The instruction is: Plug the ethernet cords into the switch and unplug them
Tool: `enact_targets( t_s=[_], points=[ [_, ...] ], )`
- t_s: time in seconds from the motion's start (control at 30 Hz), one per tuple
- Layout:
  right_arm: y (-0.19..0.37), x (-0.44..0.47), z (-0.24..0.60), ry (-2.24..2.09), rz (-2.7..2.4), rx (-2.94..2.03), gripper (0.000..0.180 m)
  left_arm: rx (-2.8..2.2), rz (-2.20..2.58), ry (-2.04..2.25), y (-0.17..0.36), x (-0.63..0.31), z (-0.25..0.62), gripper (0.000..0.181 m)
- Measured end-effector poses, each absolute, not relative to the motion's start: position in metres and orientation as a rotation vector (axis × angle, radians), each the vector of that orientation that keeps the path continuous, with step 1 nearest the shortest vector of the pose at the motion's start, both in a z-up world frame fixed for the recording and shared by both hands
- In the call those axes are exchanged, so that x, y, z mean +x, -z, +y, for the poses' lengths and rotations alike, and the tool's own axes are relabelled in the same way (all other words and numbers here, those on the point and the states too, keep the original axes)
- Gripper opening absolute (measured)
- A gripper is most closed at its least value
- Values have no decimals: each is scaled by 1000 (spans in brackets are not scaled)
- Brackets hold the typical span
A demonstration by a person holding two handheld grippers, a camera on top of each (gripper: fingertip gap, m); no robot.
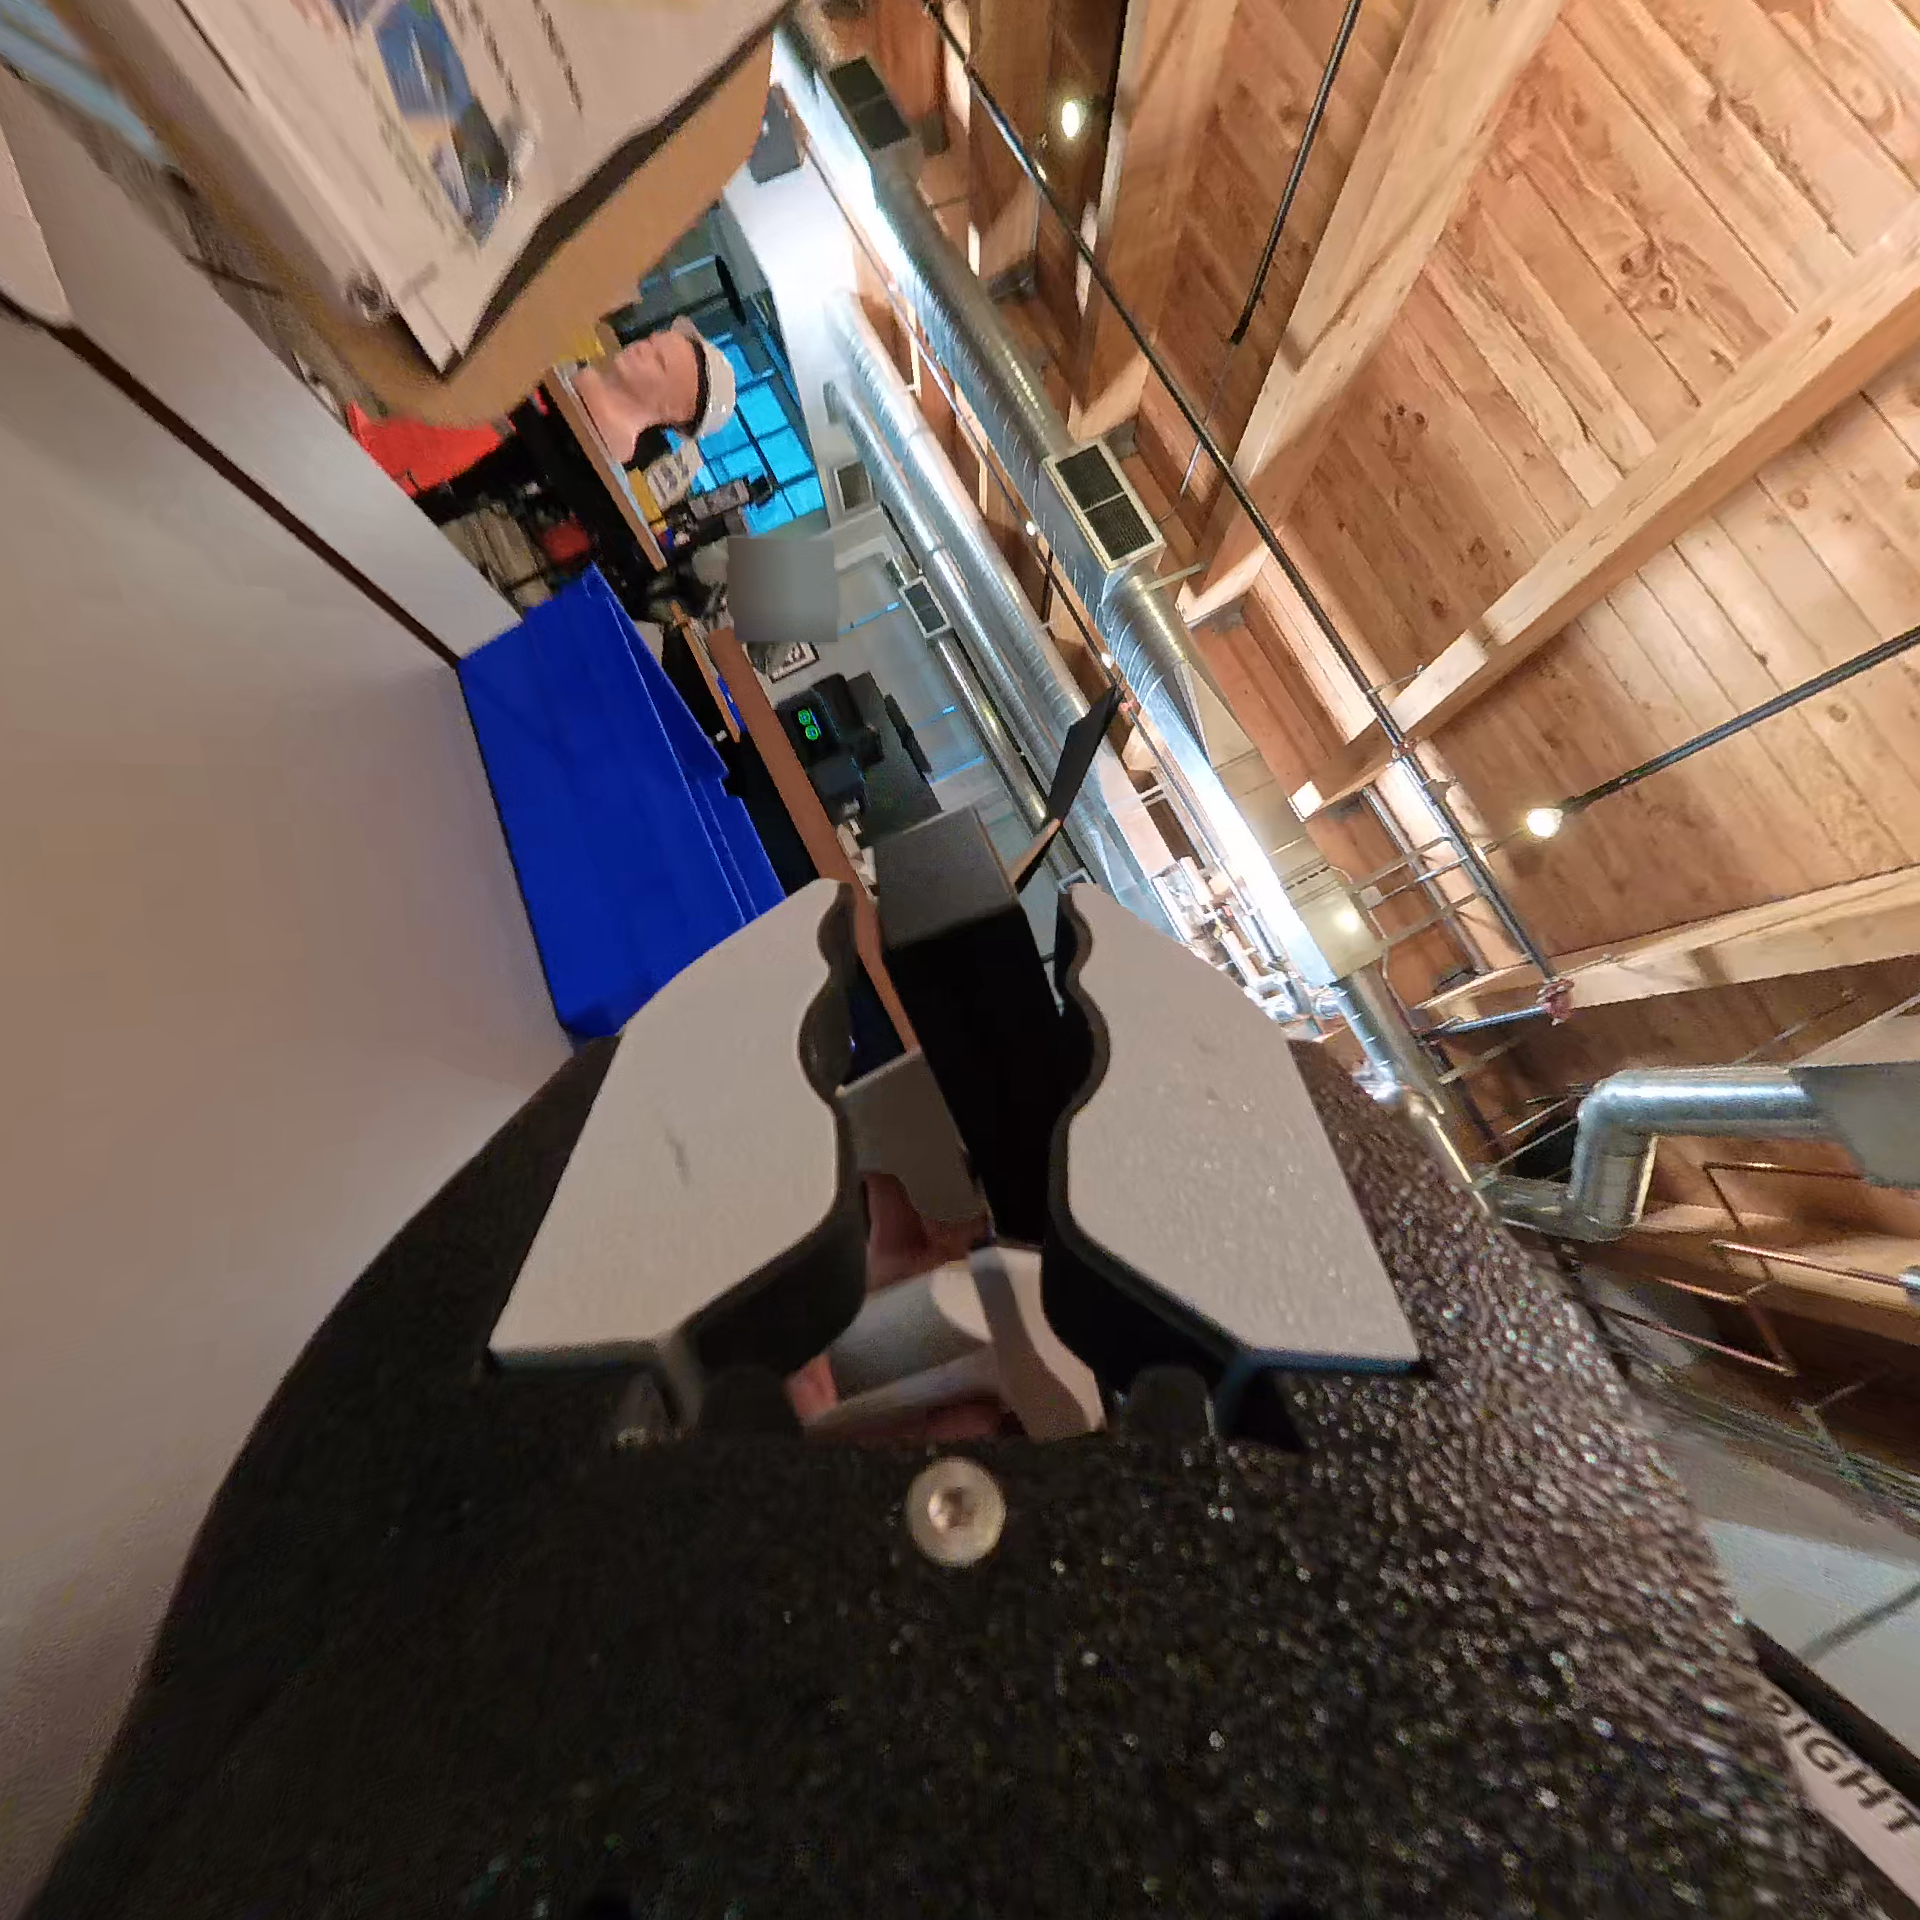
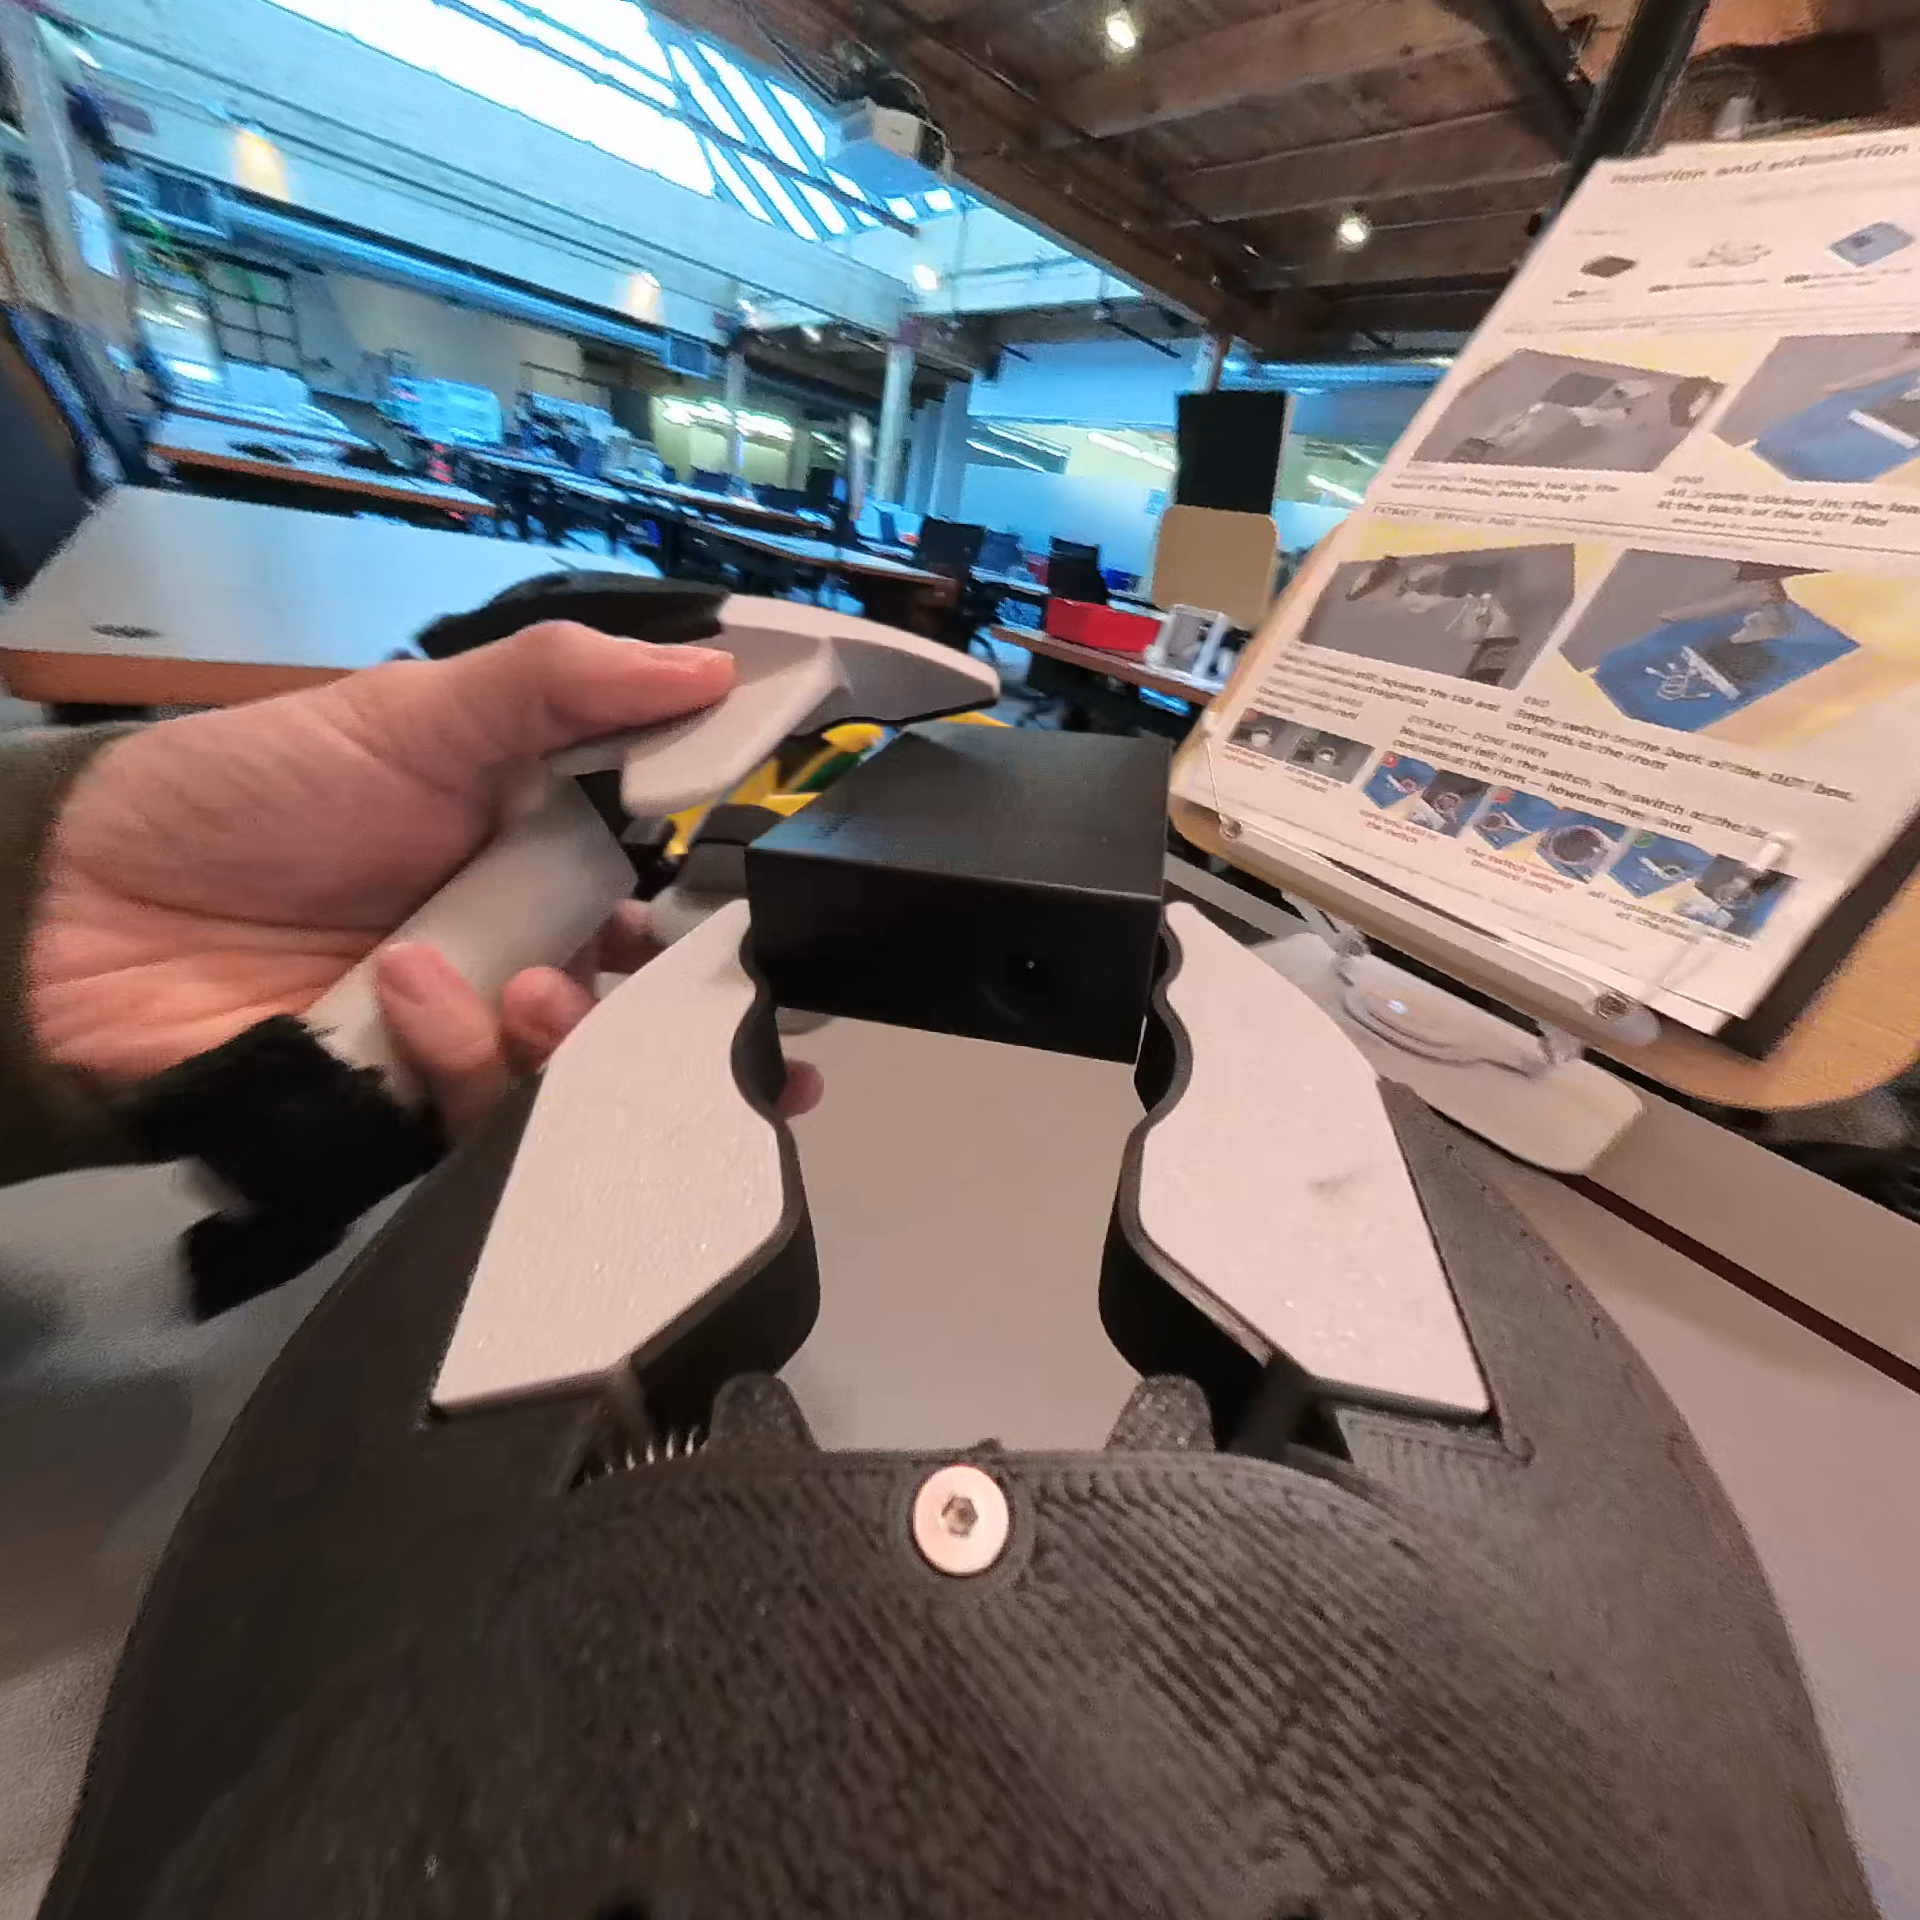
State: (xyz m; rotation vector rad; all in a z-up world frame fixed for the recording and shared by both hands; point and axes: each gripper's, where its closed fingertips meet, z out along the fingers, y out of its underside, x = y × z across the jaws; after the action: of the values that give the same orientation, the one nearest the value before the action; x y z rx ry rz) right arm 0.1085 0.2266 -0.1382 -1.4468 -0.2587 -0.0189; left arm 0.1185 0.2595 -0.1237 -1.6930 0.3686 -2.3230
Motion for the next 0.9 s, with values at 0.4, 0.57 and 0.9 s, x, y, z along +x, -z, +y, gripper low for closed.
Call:
enact_targets(
  t_s=[0.4,0.57,0.9],
  points=[
    [142,110,224,-10,-305,-1436,66,-1859,655,2423,129,128,243,31],
    [142,120,222,34,-166,-1411,75,-1942,639,2346,142,133,243,30],
    [157,131,218,199,-38,-1506,70,-2018,821,2239,149,145,234,29]
  ],
)
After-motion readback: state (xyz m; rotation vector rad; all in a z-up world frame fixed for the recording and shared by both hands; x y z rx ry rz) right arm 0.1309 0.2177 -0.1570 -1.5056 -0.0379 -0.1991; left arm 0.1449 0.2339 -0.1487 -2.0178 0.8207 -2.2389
